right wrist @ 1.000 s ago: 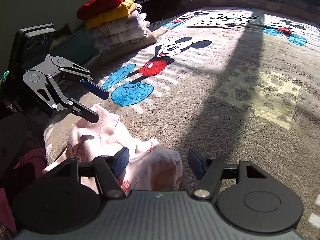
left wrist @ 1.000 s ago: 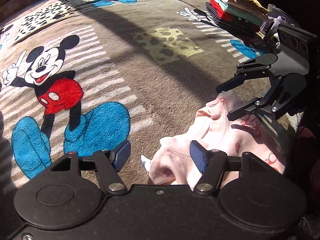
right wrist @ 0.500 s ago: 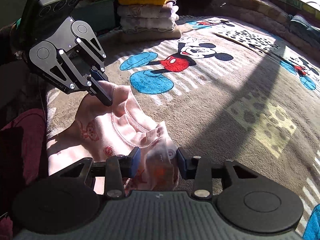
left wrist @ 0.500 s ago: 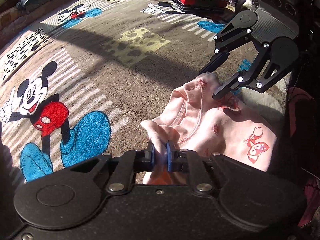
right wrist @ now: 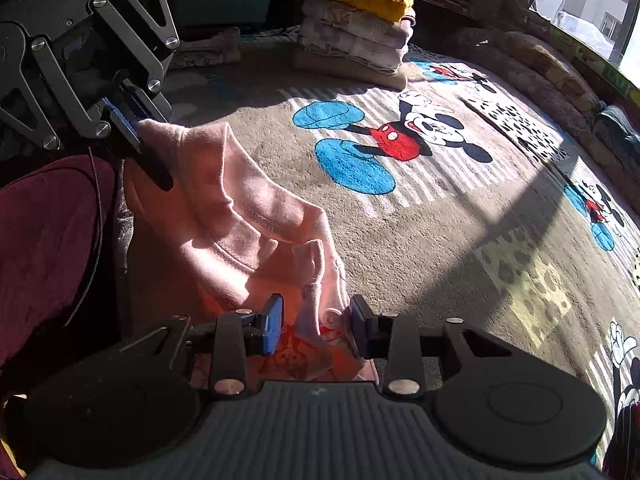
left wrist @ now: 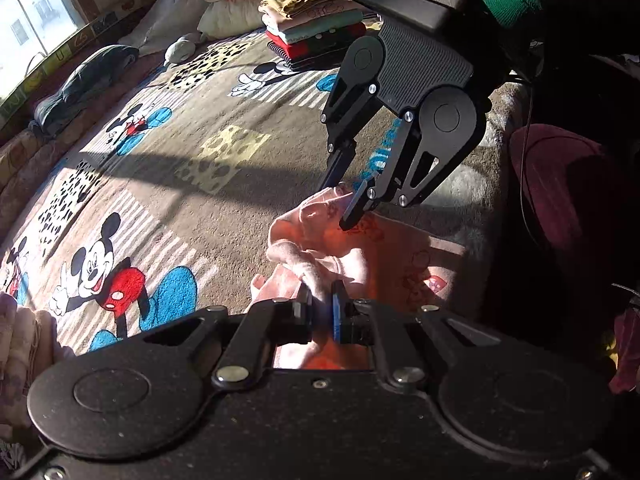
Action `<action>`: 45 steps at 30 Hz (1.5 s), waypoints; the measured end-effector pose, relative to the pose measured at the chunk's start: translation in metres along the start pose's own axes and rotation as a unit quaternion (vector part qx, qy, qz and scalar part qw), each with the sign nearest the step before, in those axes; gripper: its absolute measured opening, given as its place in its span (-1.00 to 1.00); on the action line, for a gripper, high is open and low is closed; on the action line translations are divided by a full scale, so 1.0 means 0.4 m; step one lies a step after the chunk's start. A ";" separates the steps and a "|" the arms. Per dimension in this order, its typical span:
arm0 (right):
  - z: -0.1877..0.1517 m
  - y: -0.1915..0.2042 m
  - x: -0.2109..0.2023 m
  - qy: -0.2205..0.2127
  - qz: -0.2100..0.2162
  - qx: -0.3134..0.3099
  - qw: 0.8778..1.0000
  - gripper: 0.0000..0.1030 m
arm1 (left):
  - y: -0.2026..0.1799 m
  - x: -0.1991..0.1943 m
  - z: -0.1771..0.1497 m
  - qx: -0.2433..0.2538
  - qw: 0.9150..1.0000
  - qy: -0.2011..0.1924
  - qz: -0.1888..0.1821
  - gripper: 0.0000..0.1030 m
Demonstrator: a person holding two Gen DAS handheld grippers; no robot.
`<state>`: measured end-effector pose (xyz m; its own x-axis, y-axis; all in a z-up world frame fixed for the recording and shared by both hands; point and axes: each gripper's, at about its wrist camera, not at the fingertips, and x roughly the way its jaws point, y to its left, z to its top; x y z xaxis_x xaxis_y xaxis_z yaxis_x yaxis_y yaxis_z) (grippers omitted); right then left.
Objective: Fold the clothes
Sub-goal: 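Grasp another edge of the garment with the right gripper while the left holds, then lift the pink garment with both grippers, shaking it open in the air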
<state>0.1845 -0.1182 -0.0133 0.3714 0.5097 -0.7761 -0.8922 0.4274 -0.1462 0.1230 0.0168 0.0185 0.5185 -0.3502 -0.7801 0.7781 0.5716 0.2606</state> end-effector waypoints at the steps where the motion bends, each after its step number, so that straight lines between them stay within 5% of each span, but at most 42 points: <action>1: -0.005 0.007 -0.007 -0.002 -0.003 -0.001 1.000 -0.65 | -0.004 -0.001 -0.003 0.000 1.000 0.002 0.009 -0.86; 10: 0.006 -0.007 -0.135 -0.038 -0.052 0.004 0.998 -0.70 | 0.036 -0.035 0.006 -0.029 0.997 -0.013 0.067 -0.86; 22: 0.106 -0.121 -0.267 -0.069 -0.114 -0.014 0.991 -0.70 | 0.157 -0.092 0.143 -0.027 0.991 -0.055 0.119 -0.86; 45: 0.316 -0.530 -0.295 -0.113 -0.223 0.002 0.968 -0.70 | 0.507 -0.028 0.425 -0.003 0.969 -0.116 0.220 -0.86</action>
